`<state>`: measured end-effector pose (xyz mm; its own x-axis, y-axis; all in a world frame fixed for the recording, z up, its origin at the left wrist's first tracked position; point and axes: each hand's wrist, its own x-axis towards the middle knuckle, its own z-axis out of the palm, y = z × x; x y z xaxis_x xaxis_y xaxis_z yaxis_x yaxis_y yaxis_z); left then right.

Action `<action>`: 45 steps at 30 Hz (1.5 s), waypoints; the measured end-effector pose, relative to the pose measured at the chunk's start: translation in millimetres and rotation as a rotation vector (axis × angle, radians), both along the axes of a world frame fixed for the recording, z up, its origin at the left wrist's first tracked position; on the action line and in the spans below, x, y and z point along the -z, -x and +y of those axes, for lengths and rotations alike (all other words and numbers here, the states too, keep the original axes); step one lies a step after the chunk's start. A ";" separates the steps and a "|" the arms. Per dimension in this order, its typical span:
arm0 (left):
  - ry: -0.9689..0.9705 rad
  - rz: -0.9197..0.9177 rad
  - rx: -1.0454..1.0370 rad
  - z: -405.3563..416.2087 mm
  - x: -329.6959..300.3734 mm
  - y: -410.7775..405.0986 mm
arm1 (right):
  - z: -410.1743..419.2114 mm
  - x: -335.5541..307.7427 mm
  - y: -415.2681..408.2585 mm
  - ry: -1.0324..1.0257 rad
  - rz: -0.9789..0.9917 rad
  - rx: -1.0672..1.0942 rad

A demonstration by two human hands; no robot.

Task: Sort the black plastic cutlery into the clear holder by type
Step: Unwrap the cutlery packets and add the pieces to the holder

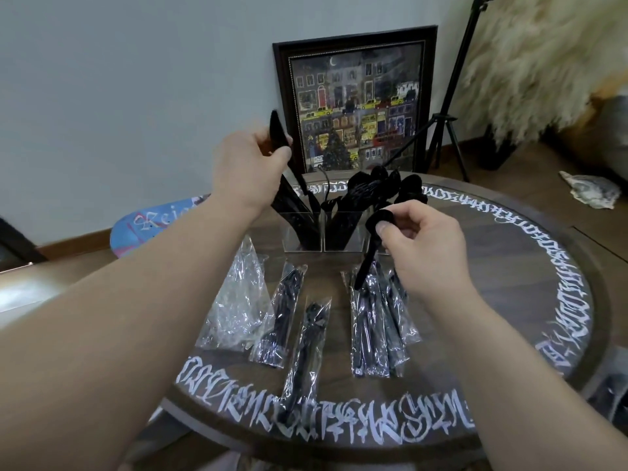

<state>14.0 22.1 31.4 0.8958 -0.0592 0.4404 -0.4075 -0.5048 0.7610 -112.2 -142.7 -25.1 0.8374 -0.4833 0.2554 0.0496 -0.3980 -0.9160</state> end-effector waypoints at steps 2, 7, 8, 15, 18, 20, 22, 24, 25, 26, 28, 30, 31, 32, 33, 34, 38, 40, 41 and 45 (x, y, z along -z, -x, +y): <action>-0.108 0.034 -0.026 -0.5 9.7 -1.8 | 0.2 1.1 0.0 0.021 0.015 -0.001; -0.513 -0.010 -0.116 -0.5 26.3 -2.5 | -1.2 3.2 -1.2 0.035 0.039 -0.001; -0.570 -0.029 -0.127 -1.3 29.5 -4.0 | -1.7 3.3 -1.3 0.030 0.041 0.000; -0.642 -0.094 -0.112 -10.1 33.1 -8.1 | -6.5 6.1 -3.1 0.013 0.036 0.005; -0.804 -0.103 -0.051 -10.0 42.3 -9.6 | -8.4 8.1 -4.5 0.010 0.037 0.006; -0.946 -0.118 -0.043 -9.7 49.6 -10.2 | -8.9 9.6 -5.2 0.016 0.033 0.002; -0.948 -0.109 -0.054 -8.7 54.8 -8.9 | -9.8 10.5 -5.6 0.011 0.027 0.000; -0.848 -0.114 -0.083 -7.6 55.6 -2.6 | -11.1 10.8 -5.4 0.006 0.019 -0.003; -0.785 -0.165 -0.091 -7.8 55.9 1.8 | -12.0 11.1 -5.4 0.001 0.014 -0.004; -0.718 -0.250 -0.074 -8.6 55.6 7.5 | -12.7 10.9 -5.0 -0.003 0.011 -0.004; -0.564 -0.427 0.042 -12.9 53.3 18.7 | -13.3 10.2 -3.9 -0.005 0.010 -0.005; -0.420 -0.371 0.236 -20.8 47.8 32.7 | -13.2 9.7 -2.9 -0.003 0.012 -0.010; -0.375 -0.282 0.319 -24.8 46.6 39.6 | -13.3 9.4 -2.3 -0.001 0.013 -0.014; -0.342 -0.202 0.377 -28.6 46.9 44.9 | -13.3 8.8 -1.4 0.003 0.016 -0.020; -0.318 -0.139 0.412 -31.9 47.6 49.2 | -13.6 8.5 -0.7 0.006 0.022 -0.029; -0.292 -0.093 0.439 -34.4 49.6 51.9 | -14.0 8.4 0.0 0.008 0.030 -0.038; -0.192 0.027 0.492 -39.5 55.1 53.9 | -15.9 9.2 1.3 0.014 0.056 -0.054; -0.171 0.061 0.505 -40.9 55.1 54.7 | -17.1 10.1 0.8 0.025 0.061 -0.051; -0.163 0.067 0.504 -41.9 55.3 55.5 | -17.7 10.8 0.3 0.025 0.064 -0.052; -0.155 0.031 0.424 -41.0 53.3 54.7 | -20.3 14.1 -1.3 -0.018 0.052 -0.036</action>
<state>-40.7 -19.0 -21.9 0.7908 -0.4871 0.3707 -0.5812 -0.4074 0.7045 -111.0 -163.0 -39.2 0.8660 -0.4569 0.2031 0.0160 -0.3806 -0.9246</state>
